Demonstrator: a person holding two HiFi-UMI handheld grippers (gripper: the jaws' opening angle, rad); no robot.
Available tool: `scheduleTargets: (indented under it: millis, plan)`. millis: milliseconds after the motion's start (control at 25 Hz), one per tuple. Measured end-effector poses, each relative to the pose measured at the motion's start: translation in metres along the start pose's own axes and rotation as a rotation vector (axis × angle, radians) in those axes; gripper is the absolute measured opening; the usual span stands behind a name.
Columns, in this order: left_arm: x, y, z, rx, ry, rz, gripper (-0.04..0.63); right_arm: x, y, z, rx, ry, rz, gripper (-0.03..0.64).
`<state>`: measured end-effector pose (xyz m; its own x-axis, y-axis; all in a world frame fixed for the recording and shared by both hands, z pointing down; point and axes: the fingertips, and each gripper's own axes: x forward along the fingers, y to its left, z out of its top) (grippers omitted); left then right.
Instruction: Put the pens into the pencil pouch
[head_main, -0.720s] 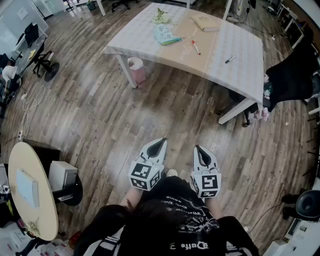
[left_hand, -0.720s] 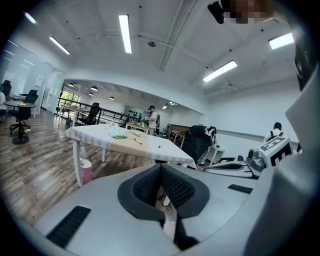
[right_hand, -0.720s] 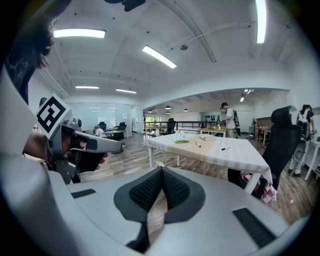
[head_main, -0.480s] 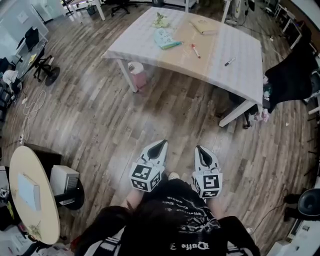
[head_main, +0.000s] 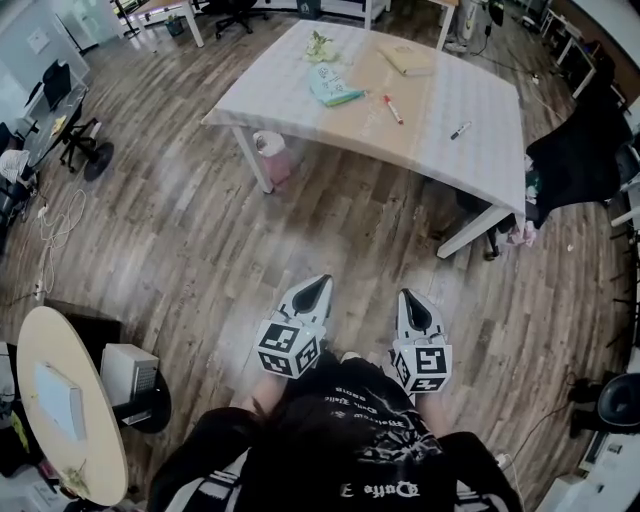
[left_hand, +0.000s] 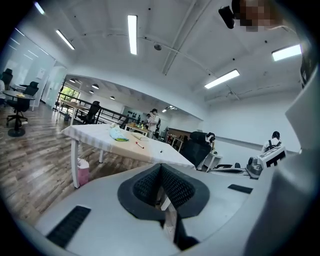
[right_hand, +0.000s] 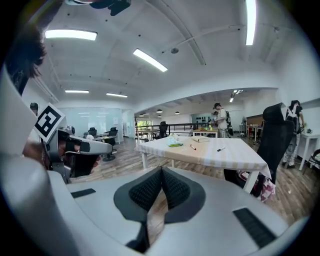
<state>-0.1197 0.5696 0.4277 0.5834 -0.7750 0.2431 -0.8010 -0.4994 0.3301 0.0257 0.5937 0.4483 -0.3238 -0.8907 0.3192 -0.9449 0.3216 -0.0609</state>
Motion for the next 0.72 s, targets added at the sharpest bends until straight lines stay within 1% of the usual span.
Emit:
scheduleTargets:
  millis: [240,400,600,720]
  plan:
    - [0.009,0.034,0.008,0.03,0.015,-0.043,0.02,0.027,0.016,0.013,-0.015,-0.026,-0.041,0.011]
    - [0.016,0.052,0.015,0.036,0.019,-0.082,0.02,0.042,0.025,0.019,-0.003,-0.041,-0.073,0.008]
    - [0.019,0.072,0.021,0.028,0.015,-0.092,0.02,0.055,0.029,0.02,0.009,-0.039,-0.105,0.008]
    - [0.026,0.081,0.024,0.026,0.019,-0.092,0.02,0.067,0.028,0.022,0.011,-0.035,-0.109,0.008]
